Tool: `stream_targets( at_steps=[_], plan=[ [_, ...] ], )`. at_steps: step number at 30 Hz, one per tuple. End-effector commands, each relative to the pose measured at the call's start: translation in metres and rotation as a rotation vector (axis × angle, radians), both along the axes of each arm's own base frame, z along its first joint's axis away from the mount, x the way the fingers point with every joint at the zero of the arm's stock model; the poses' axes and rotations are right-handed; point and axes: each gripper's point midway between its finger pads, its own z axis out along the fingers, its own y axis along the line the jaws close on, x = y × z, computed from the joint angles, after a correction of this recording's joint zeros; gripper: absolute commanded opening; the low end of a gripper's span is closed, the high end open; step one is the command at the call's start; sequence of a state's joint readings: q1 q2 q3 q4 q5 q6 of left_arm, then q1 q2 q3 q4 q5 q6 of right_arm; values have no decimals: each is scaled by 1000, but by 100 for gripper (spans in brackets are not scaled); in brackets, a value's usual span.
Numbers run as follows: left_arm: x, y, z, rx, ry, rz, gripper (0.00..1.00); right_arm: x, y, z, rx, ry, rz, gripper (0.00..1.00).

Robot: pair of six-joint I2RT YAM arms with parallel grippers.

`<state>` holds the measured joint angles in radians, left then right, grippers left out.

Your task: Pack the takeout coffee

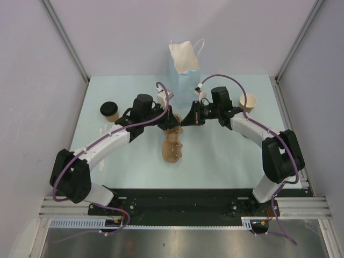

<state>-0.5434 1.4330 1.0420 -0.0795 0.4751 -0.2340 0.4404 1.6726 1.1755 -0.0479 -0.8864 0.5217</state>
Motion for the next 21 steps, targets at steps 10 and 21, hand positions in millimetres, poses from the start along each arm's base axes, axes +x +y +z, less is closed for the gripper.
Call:
stream_targets(
  at_steps=[10, 21],
  plan=[
    [0, 9, 25, -42, -49, -14, 0, 13, -17, 10, -14, -59, -51, 0],
    [-9, 8, 27, -41, -32, -31, 34, 19, -21, 12, 3, -28, -73, 0]
  ],
)
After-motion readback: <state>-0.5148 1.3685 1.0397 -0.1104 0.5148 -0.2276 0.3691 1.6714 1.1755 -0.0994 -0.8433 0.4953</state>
